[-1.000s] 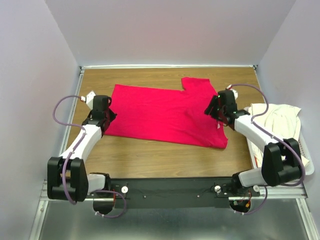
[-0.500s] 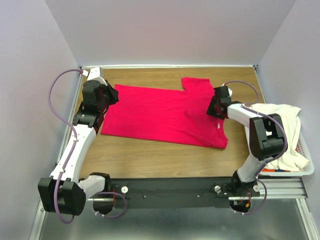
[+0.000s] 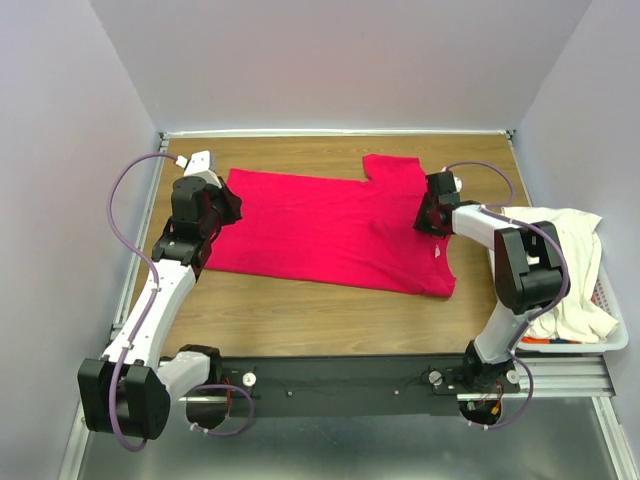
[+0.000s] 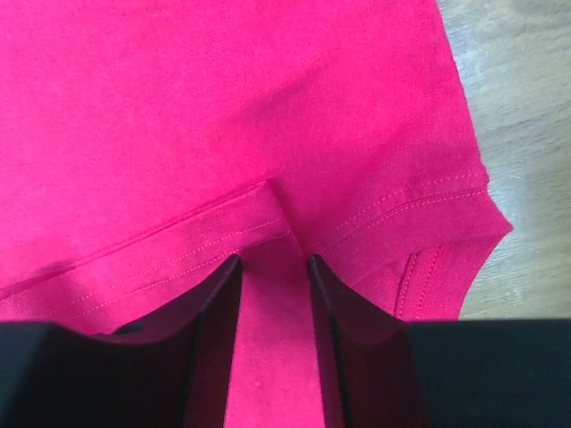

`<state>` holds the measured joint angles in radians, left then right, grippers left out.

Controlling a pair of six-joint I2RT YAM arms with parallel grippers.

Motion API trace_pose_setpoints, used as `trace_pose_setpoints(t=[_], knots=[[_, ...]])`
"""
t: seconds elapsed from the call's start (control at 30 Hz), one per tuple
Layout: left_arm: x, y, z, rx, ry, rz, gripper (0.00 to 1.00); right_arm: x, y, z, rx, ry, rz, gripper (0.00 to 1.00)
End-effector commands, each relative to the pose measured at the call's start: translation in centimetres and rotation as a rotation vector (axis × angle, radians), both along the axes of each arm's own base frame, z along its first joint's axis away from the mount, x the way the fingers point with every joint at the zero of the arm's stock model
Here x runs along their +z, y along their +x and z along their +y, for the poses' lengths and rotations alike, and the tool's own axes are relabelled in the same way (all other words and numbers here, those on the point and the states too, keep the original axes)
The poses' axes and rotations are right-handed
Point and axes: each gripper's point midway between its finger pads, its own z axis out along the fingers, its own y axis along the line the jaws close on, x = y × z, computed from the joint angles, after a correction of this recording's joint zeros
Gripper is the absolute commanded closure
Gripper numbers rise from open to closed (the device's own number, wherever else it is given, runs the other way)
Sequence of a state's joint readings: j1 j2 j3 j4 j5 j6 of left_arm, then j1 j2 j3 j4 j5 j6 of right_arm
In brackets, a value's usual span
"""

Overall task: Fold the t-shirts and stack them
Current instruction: Fold the tshirt

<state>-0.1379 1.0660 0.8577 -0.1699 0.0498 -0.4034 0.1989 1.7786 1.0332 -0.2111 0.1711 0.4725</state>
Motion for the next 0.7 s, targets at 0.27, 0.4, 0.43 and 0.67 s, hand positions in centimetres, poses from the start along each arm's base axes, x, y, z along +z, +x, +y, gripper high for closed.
trace_pose_setpoints(t=[0.27, 0.4, 0.43, 0.67], knots=[[1.1, 0.0, -0.8, -0.054, -0.003, -0.058, 0.82, 1.2, 1.2, 0.5, -0.006, 0.016, -0.041, 0.84], [1.2, -0.1, -0.8, -0.053, -0.001, -0.061, 0.82, 1.6, 1.4, 0.5, -0.007, 0.019, -0.05, 0.95], [1.2, -0.1, -0.8, -0.053, -0.001, -0.061, 0.82, 1.8, 1.5, 0.5, -0.009, 0.018, -0.056, 0.96], [0.8, -0.1, -0.7, -0.053, 0.001, -0.053, 0.82, 3.7, 2.1, -0.2, -0.027, -0.013, -0.108, 0.99]])
